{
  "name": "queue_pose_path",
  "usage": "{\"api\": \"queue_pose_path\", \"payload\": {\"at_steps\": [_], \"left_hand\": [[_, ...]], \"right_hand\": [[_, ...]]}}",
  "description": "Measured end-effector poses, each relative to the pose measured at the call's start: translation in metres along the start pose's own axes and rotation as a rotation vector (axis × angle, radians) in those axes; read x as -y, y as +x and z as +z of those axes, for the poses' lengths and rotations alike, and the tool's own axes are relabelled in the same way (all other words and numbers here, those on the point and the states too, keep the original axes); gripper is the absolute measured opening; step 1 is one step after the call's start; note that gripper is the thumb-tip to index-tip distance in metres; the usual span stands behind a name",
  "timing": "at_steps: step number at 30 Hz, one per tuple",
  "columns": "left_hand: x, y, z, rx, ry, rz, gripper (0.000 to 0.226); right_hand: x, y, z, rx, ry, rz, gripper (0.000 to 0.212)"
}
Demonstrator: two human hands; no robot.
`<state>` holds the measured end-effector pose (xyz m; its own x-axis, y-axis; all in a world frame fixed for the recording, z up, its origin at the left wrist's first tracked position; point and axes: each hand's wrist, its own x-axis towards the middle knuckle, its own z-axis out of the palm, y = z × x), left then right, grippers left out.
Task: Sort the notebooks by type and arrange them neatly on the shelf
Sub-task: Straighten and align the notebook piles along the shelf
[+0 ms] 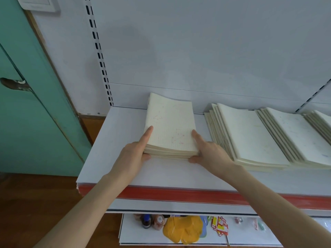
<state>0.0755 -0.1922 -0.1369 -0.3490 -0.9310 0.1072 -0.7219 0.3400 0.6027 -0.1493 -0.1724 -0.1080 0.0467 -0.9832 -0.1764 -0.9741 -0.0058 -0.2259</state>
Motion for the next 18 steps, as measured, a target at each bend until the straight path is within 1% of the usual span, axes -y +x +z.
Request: {"api": "queue_pose_path", "payload": {"at_steps": [4, 8, 10, 14, 18], "left_hand": [[-0.003, -0.002, 0.005, -0.056, -0.044, -0.020, 0.082], [-0.005, -0.008, 0.010, -0.102, -0.093, -0.007, 0.080], [-0.003, -0.009, 0.012, -0.106, -0.071, 0.004, 0.081], [0.000, -0.005, 0.015, -0.144, -0.013, 0.009, 0.083], [-0.004, -0.007, 0.016, -0.141, -0.046, -0.006, 0.085]], "right_hand": [[0.000, -0.002, 0.002, -0.006, 0.154, 0.008, 0.082], [0.000, -0.010, 0.005, -0.071, 0.204, -0.006, 0.074], [0.000, -0.011, 0.005, -0.070, 0.169, -0.011, 0.073], [0.002, -0.010, 0.003, -0.097, 0.023, -0.035, 0.073], [0.004, -0.013, 0.003, -0.102, 0.003, -0.042, 0.069]]}}
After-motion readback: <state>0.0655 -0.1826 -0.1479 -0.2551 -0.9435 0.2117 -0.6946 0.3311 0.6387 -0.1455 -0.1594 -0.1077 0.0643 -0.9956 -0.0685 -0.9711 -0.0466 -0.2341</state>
